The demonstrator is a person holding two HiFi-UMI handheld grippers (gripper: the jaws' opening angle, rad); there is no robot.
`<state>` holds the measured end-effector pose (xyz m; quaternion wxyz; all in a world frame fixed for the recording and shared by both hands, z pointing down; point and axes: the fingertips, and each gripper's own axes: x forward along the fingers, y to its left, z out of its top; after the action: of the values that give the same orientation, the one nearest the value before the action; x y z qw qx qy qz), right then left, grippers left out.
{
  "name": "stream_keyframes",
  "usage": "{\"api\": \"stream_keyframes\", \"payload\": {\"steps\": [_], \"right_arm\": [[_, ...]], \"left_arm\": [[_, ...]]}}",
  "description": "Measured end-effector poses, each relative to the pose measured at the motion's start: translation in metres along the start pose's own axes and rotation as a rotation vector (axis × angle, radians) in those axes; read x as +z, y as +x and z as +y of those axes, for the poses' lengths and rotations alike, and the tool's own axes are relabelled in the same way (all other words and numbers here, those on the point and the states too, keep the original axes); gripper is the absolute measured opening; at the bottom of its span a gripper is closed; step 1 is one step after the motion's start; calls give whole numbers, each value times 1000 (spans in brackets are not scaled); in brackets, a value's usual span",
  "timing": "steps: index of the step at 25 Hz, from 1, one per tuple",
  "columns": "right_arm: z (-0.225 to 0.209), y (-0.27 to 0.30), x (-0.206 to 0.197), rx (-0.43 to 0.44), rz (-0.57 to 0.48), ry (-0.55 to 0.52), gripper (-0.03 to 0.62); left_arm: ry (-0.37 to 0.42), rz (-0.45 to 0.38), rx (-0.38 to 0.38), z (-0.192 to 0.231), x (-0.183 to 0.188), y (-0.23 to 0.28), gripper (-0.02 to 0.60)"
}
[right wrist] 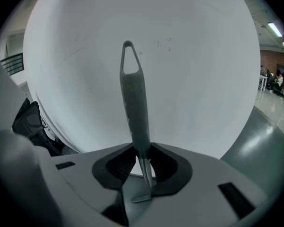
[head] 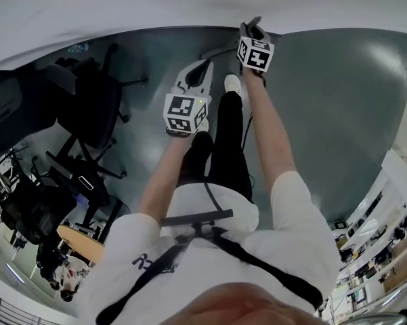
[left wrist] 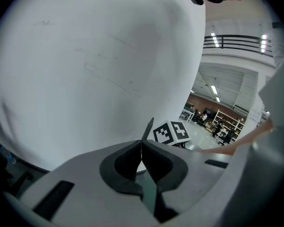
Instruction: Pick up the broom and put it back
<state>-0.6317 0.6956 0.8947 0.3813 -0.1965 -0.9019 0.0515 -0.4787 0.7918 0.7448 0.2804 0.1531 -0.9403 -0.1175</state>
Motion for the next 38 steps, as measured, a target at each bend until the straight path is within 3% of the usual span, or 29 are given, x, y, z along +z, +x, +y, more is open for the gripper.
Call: {"api": "stream_keyframes", "payload": {"steps": [5, 10, 24, 29, 38], "right_arm": [[22, -51, -16, -22, 35, -55, 104], [41, -119, -1, -68, -19, -75, 104], [92, -323, 114, -119, -393, 0, 104], [136, -401, 144, -95, -523, -20, 104], [214, -494, 164, -1, -693, -63, 104]], "left_arm": [[10, -12, 24, -4, -2, -36, 12], [-20, -51, 71, 1, 1, -81, 12], [60, -254, 40, -39, 91, -192, 12], [96, -341, 13, -66, 135, -241, 12], [130, -476, -2, -87, 202, -327, 12]]}}
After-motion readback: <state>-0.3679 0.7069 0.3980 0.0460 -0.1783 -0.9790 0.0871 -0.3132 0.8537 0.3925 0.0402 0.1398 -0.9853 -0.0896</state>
